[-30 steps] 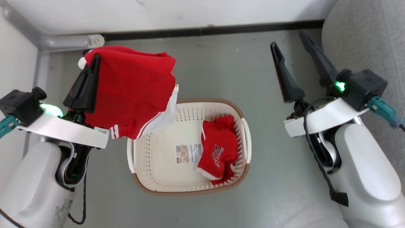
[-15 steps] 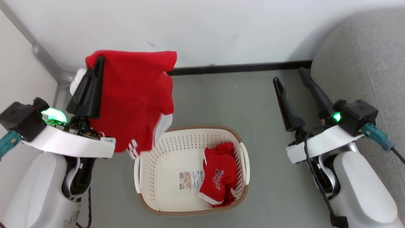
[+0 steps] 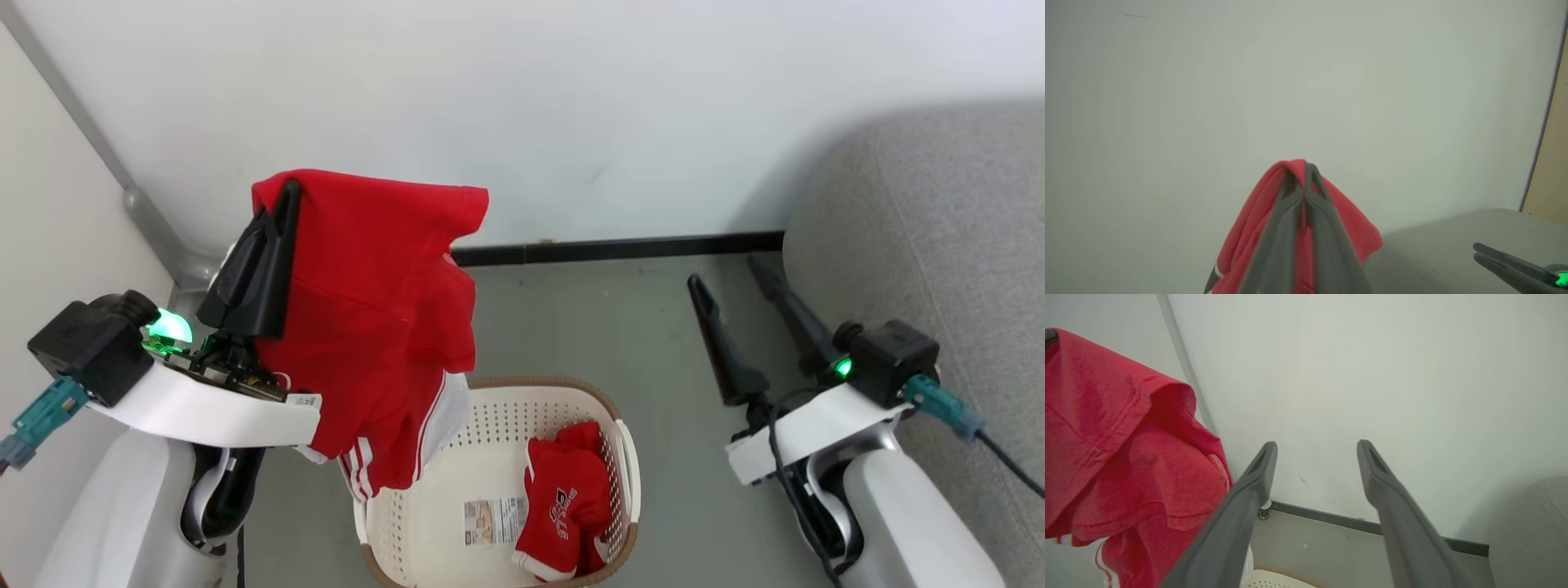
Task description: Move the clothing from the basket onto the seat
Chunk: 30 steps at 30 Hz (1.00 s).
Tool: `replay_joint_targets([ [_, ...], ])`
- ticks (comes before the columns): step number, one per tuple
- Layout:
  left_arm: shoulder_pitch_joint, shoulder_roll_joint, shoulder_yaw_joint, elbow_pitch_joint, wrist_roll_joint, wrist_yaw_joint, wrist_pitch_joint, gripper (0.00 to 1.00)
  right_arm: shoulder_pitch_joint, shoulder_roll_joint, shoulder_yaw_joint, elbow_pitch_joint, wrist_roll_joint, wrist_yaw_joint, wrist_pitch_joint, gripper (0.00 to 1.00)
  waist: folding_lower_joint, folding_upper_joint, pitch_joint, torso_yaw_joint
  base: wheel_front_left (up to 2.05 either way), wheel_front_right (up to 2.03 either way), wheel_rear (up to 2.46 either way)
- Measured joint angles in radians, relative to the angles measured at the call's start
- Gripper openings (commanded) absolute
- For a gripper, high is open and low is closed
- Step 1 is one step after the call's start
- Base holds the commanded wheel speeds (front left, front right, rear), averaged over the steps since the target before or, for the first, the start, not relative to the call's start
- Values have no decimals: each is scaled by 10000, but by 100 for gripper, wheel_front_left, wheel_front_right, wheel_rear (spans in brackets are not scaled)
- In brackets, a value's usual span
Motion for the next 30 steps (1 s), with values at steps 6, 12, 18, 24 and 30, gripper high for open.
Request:
replay_joint_targets([
  [6,153,-6,-205,-186,255,-2,0,0,238,10,245,79,54,0,0,100,0,0,-413,-5,0,0,0],
  [12,153,36,-616,-393,456,-2,0,0,427,10,539,79,150,0,0,100,0,0,-729,-28,0,0,0],
  [18,141,92,-1266,-612,598,-2,0,0,560,8,1346,102,362,0,2,100,0,0,-945,-76,0,0,0],
  [24,34,213,-1988,-828,782,-2,0,0,546,10,2359,105,616,0,2,100,0,0,-1057,-156,0,0,0],
  [30,-371,182,-2604,-1141,859,-2,0,0,533,0,3099,249,777,0,2,100,0,0,-1100,-207,0,0,0],
])
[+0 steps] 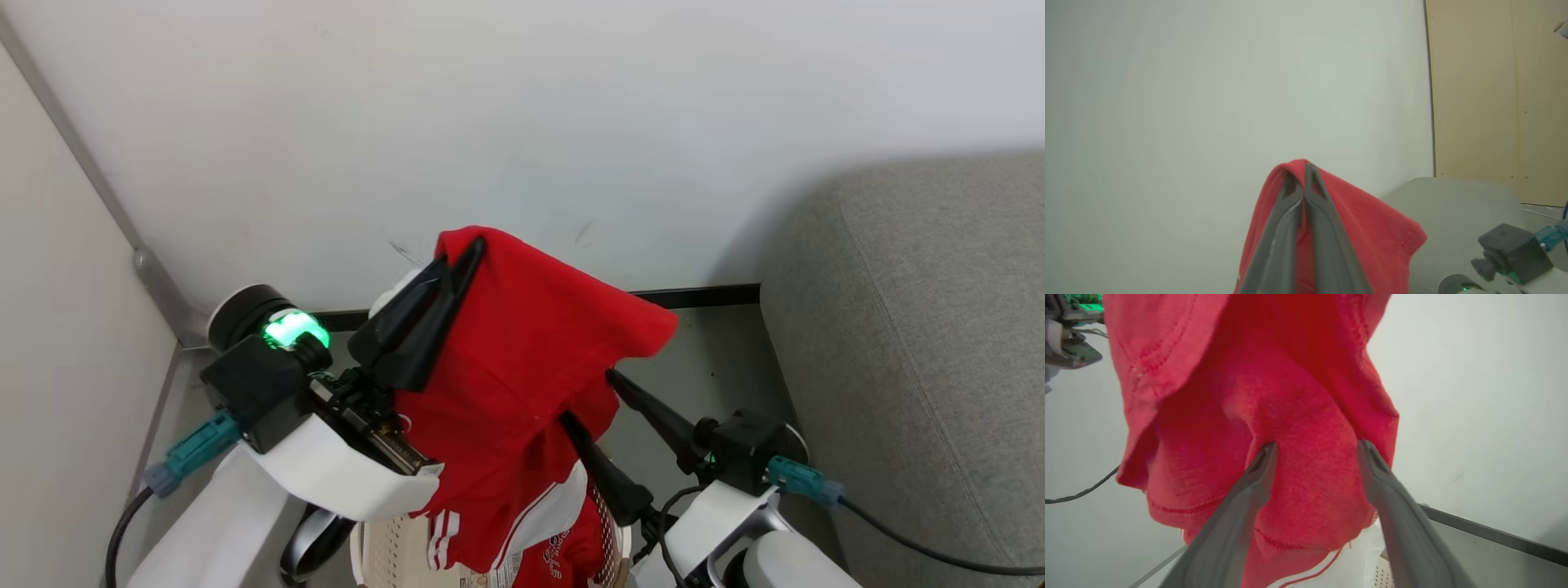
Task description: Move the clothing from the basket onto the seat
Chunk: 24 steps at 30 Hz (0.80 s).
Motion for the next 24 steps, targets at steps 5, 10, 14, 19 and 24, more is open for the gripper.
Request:
replay_joint_targets([
  [5,-231,-27,-472,-234,71,0,0,0,-21,-71,324,219,203,0,0,100,0,0,-24,-16,0,0,0],
  [10,-473,-27,-938,-343,117,0,0,0,-326,-171,428,280,268,0,0,100,0,0,-53,-25,0,0,0],
  [14,-571,-29,-1170,-355,161,0,0,0,-423,-199,299,284,259,0,0,100,0,0,-80,-30,0,0,0],
  [19,-589,-42,-1415,-376,159,0,0,0,-463,-326,518,518,330,0,0,100,0,0,-111,-34,0,0,0],
  [24,-640,-88,-1532,-374,155,0,0,0,-568,-337,742,675,456,0,0,0,0,0,-131,-26,0,0,0],
])
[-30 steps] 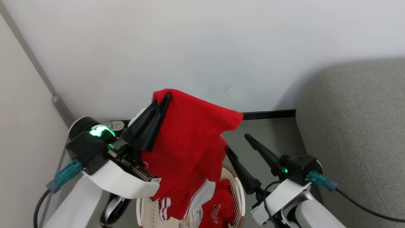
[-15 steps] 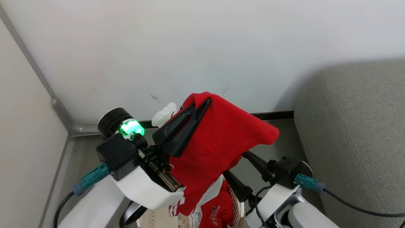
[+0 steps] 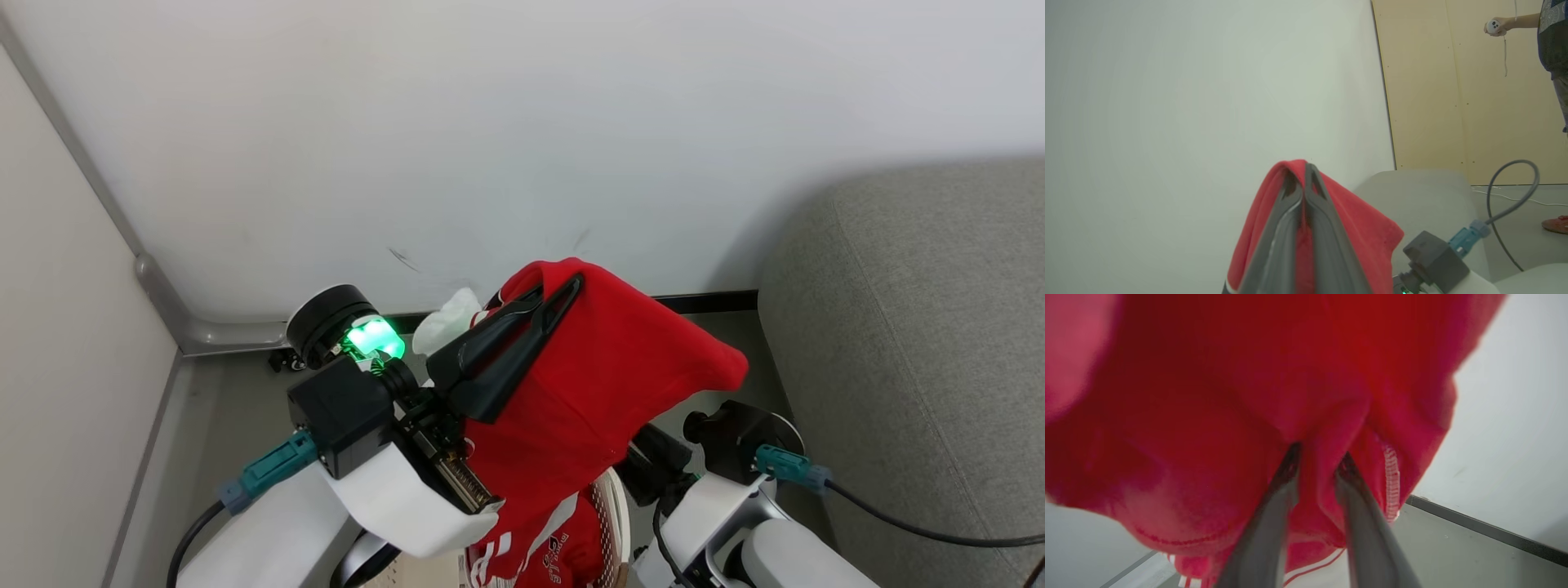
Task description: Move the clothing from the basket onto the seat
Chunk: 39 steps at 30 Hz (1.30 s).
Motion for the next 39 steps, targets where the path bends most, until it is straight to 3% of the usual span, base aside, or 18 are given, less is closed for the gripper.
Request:
replay_joint_targets([
  [19,198,-50,226,1158,-694,13,15,0,-71,-2,-176,-447,174,0,2,0,0,0,19,23,0,0,0],
  [20,202,-59,268,1216,-721,15,15,7,-90,0,-255,-504,176,0,2,0,0,0,28,22,0,0,0],
  [23,230,-48,345,1367,-723,17,19,61,-241,0,-466,-675,198,0,2,0,0,0,51,14,0,0,0],
  [24,244,-33,345,1423,-729,17,50,100,-246,0,-566,-769,201,0,0,0,0,0,57,10,0,0,0],
  [39,279,4,458,1770,-828,56,61,100,-180,-54,-1244,-1160,199,0,2,0,0,0,105,-203,0,0,0],
])
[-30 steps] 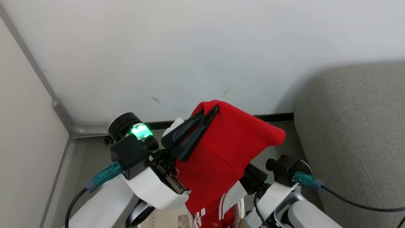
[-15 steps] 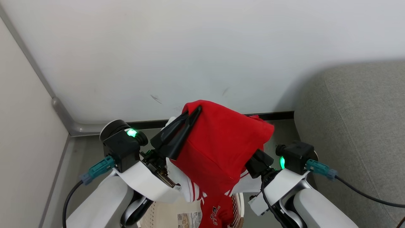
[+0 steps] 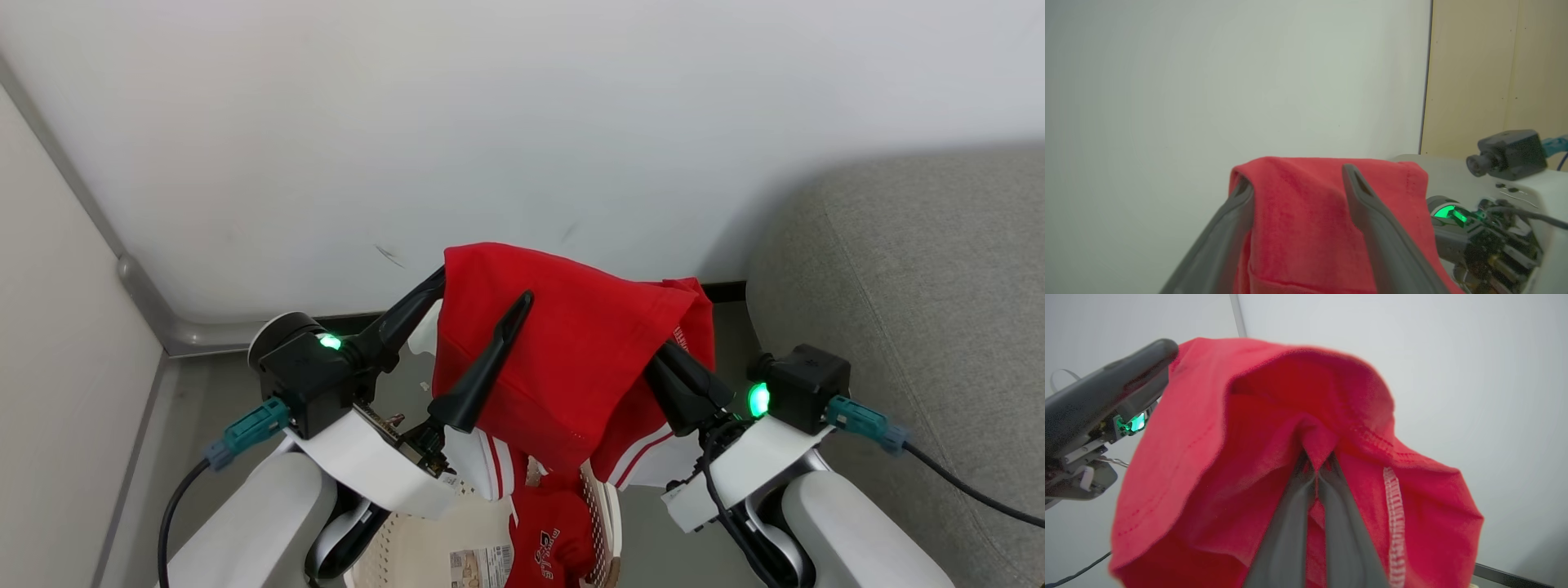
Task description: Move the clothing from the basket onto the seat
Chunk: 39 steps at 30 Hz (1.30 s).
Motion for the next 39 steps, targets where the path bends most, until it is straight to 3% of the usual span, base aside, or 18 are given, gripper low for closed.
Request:
replay_joint_targets([
  [19,-22,-98,-382,121,-188,-13,163,100,827,-121,-1670,-805,-324,0,0,0,0,0,202,-788,0,0,0],
  [39,-253,96,-938,119,-336,-42,359,100,1637,82,-3622,-1956,-1032,0,-2,0,0,0,613,-2323,0,0,0],
])
